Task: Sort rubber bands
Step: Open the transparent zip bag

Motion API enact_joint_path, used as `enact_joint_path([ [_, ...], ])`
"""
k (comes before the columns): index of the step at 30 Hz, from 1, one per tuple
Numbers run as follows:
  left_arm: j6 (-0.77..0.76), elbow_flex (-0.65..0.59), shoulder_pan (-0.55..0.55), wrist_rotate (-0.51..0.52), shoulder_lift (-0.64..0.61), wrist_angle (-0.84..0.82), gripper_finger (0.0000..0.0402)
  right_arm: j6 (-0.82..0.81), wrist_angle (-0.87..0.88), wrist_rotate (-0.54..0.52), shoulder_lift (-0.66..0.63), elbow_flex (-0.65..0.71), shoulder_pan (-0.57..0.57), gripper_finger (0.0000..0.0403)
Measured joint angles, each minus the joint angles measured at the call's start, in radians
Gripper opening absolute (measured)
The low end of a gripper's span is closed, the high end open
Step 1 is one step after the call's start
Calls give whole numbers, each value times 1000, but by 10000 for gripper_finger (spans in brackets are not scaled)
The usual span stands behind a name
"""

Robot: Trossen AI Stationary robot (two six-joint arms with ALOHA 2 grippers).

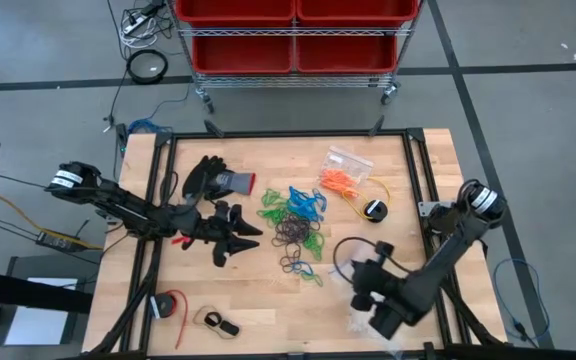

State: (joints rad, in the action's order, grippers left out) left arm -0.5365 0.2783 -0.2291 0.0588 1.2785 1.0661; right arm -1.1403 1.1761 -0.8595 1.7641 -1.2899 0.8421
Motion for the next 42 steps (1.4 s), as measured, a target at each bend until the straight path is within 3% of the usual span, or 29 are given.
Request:
enact_joint_path([
  [7, -49, 66, 3, -21, 7, 1, 202, 596, -239, -148, 0, -34, -141, 0],
  [12, -83, 157, 37, -36, 7, -145, 202, 1034, -542, -140, 0, -35, -220, 0],
  [18, -104, 230, 65, -55, 43, -217, 202, 1369, -766, -89, 0, -35, -276, 0],
  [28, -109, 352, 67, -101, 156, -232, 202, 1452, -795, -33, 0, -36, -317, 0],
  [42, -139, 369, 135, -52, 194, -353, 202, 1459, -795, -27, 0, -36, -314, 0],
])
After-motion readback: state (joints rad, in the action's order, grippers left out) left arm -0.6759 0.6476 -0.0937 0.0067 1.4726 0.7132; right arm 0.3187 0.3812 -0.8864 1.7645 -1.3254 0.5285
